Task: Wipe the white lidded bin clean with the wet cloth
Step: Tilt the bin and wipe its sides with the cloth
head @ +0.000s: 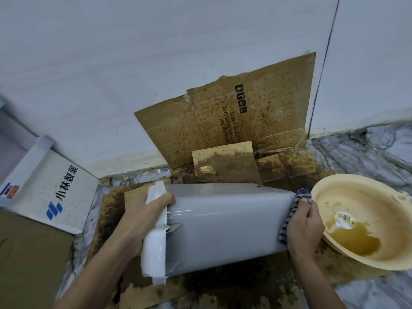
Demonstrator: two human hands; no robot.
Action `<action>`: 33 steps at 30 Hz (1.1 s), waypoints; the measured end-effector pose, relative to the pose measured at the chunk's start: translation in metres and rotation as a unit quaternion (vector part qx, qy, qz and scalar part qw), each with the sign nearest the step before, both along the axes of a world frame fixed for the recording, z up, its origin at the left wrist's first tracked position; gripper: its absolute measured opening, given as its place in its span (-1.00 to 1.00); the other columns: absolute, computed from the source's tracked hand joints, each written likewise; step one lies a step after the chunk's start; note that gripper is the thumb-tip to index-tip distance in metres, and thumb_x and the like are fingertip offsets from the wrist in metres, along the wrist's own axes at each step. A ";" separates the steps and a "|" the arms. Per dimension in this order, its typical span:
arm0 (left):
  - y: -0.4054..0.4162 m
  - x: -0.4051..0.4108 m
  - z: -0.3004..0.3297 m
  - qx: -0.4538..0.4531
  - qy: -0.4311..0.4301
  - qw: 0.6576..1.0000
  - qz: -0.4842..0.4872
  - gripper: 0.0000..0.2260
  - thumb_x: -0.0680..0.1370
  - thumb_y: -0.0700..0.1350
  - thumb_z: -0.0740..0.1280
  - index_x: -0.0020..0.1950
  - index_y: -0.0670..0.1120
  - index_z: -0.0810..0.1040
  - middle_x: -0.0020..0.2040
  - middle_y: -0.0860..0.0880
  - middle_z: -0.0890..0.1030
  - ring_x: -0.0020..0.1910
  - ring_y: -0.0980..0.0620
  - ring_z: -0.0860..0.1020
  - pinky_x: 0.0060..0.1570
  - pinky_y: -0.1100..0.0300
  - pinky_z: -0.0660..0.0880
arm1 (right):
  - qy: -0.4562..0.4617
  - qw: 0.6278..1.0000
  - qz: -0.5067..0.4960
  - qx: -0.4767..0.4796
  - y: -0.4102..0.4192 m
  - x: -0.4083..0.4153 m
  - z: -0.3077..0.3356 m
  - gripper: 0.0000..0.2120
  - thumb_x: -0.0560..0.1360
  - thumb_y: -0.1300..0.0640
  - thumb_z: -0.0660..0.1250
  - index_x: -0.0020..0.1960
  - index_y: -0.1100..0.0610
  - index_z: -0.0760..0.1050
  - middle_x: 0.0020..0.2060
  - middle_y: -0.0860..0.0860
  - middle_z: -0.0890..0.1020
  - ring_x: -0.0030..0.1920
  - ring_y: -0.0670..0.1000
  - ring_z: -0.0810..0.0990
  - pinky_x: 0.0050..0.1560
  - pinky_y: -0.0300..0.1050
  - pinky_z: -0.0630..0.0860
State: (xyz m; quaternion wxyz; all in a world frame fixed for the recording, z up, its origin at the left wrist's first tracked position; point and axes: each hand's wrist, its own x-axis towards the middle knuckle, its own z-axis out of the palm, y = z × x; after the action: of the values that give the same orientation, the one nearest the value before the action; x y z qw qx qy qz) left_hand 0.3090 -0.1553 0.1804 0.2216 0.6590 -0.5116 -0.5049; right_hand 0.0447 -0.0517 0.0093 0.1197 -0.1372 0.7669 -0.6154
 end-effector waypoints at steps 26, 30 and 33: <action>0.006 -0.019 -0.057 -0.204 -0.145 0.960 -0.126 -0.20 0.32 0.27 0.36 0.51 0.01 0.30 0.26 0.03 0.50 0.16 0.02 0.51 -0.06 0.16 0.45 | 0.137 0.933 0.303 0.136 -0.006 0.042 -0.028 -0.51 0.61 -0.15 0.03 0.44 0.01 0.40 0.41 -0.09 0.46 0.43 -0.10 0.36 0.52 -0.04 0.19; 0.009 -0.011 -0.063 -0.198 -0.123 0.965 -0.121 -0.20 0.37 0.21 0.39 0.57 0.05 0.25 0.30 0.07 0.51 0.18 0.03 0.51 -0.02 0.14 0.47 | 0.108 0.942 0.268 0.170 -0.003 0.049 -0.033 -0.46 0.61 -0.15 -0.05 0.50 0.01 0.31 0.49 -0.07 0.36 0.51 -0.10 0.23 0.57 0.01 0.03; 0.012 -0.010 -0.065 -0.202 -0.120 0.964 -0.123 -0.18 0.39 0.17 0.37 0.61 0.06 0.20 0.33 0.08 0.48 0.19 0.04 0.48 -0.01 0.15 0.43 | 0.119 0.933 0.313 0.129 -0.013 0.071 -0.017 -0.48 0.62 -0.17 -0.04 0.53 -0.05 0.26 0.51 -0.15 0.29 0.50 -0.16 0.21 0.55 -0.04 0.12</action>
State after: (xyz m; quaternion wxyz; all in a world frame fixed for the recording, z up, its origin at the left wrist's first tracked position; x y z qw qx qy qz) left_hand 0.2986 -0.1438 0.1152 0.2231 0.5885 -0.7028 -0.3317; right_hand 0.1156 -0.0646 -0.0079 0.2305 -0.4265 0.7663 -0.4217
